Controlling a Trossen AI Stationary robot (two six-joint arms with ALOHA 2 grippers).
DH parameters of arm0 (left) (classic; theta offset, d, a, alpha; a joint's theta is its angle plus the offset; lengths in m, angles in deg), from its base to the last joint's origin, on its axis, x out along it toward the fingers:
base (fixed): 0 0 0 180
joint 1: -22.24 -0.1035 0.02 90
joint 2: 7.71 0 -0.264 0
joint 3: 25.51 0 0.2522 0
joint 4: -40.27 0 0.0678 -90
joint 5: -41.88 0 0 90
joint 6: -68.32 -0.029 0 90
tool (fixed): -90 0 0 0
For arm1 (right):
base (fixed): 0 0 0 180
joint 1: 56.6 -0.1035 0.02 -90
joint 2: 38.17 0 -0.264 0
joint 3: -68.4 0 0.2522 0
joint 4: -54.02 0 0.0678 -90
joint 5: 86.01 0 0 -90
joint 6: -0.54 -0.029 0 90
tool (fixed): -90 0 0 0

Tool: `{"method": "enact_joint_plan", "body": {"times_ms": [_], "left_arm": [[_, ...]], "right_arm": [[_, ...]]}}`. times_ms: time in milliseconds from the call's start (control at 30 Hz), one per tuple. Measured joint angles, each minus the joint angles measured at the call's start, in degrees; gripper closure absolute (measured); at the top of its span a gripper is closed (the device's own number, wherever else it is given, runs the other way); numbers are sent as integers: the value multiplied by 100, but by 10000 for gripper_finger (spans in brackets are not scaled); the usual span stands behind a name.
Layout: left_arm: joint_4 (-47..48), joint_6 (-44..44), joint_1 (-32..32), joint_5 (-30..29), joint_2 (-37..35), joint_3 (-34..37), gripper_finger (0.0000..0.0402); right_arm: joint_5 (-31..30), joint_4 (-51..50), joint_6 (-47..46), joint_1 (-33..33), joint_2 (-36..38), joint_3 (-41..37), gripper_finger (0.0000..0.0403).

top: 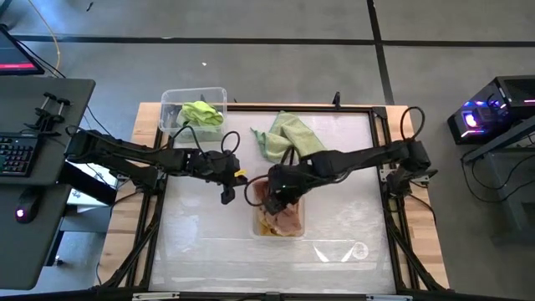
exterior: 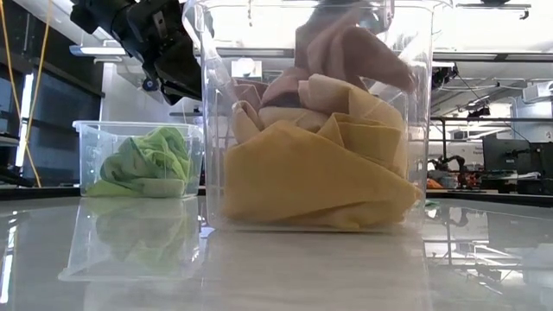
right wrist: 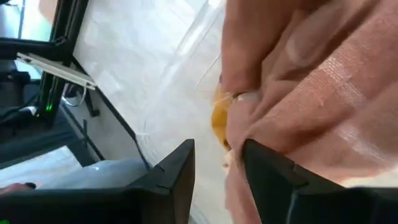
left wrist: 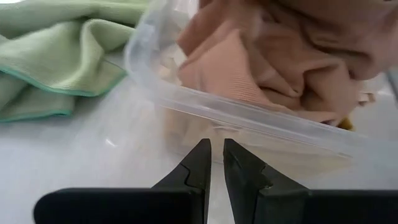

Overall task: Sort towels by color in basket
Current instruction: Put the orange towel into the bottom transparent bin

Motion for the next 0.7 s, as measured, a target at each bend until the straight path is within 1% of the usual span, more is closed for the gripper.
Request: {"method": "enact_joint_plan", "body": {"times_ms": [67, 100, 167, 233, 300, 333, 400, 467, 567, 633, 700], "left_arm": [[7, 137, 0, 169, -32, 0, 369], [6, 245, 0, 270, -69, 0, 369], [3, 436, 6, 469, -179, -2, 369], [5, 571, 9, 636, -314, -4, 369], [17, 592, 9, 731, -485, -4, 369], [30, 592, 9, 731, -585, -4, 369], [21, 589, 9, 725, -782, -9, 369], [34, 558, 7, 656, -944, -9, 369], [46, 324, 4, 429, -1129, -9, 369], [87, 211, -5, 373, -1224, -9, 369], [99, 185, -28, 358, -1282, -9, 369]], "right_arm": [[-88, -336, 42, -4, -21, 303, 271], [-285, -505, 42, -10, -21, 443, 273], [-981, -757, -53, 2, -4, 599, 279], [-1705, -1083, -389, 23, -11, 638, 288], [-2162, -1194, -683, 38, -30, 579, 300], [-2290, -1187, -781, 35, -28, 504, 306], [-2365, -1186, -935, 23, -19, 307, 320], [-2308, -983, -979, 16, -81, 50, 334], [-2102, -338, -782, 20, -221, -310, 356], [-1935, 134, -622, 18, -309, -472, 372], [-1865, 344, -497, -18, -444, -503, 389]]}}
